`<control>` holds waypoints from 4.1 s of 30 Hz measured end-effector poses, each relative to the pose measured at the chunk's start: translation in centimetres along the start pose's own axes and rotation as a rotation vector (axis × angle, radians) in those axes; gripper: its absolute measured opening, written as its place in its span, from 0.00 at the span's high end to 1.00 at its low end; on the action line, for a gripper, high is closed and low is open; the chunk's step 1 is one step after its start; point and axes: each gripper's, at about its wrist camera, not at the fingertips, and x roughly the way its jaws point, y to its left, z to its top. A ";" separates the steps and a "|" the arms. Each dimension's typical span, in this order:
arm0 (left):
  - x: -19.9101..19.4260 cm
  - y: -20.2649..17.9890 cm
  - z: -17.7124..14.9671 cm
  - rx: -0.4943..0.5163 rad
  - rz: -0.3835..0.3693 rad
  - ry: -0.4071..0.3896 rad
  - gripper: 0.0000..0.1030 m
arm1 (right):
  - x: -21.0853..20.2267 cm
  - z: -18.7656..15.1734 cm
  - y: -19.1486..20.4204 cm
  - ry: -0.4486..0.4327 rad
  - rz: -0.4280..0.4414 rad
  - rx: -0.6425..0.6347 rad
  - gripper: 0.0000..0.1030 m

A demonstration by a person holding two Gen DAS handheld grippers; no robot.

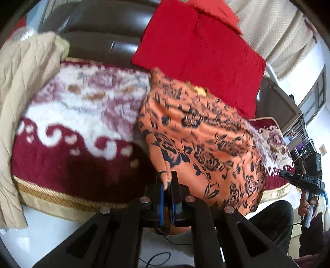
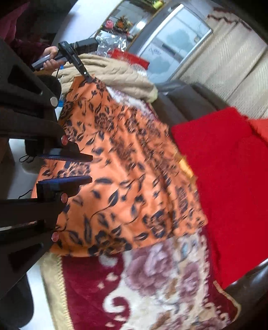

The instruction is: Fold small clothes

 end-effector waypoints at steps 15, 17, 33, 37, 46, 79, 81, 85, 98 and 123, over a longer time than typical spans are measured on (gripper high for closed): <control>5.4 2.5 -3.0 -0.080 0.058 0.170 0.49 | 3.4 -4.2 -10.7 0.027 -0.146 0.315 0.11; 5.6 2.4 -3.2 -0.072 0.052 0.177 0.50 | 4.7 -4.6 -11.4 0.044 -0.168 0.321 0.11; 6.6 0.9 -3.6 -0.007 0.067 0.234 0.31 | 6.9 -5.3 -8.4 0.164 -0.193 0.171 0.67; 6.7 1.1 -3.5 -0.020 0.059 0.210 0.79 | 7.4 -5.3 -8.6 0.158 -0.168 0.176 0.35; 3.4 0.3 -1.9 0.005 -0.045 0.127 0.94 | 4.3 -3.5 -3.7 0.115 -0.086 -0.016 0.86; 19.6 6.5 28.4 -0.295 -0.127 0.062 0.92 | 16.4 27.0 -16.0 -0.204 0.205 0.585 0.78; 18.1 6.3 28.4 -0.298 -0.168 0.020 0.86 | 14.8 26.6 -15.3 -0.249 0.190 0.534 0.73; 13.9 5.4 28.1 -0.306 -0.178 -0.148 0.35 | 10.9 25.4 -12.7 -0.354 0.106 0.420 0.19; 9.4 -3.8 12.9 -0.186 -0.041 -0.124 0.23 | 8.4 15.9 -5.2 -0.253 0.046 0.162 0.28; 13.3 -0.6 13.6 -0.589 -0.051 -0.172 0.78 | 9.7 11.0 -10.9 -0.349 0.114 0.486 0.76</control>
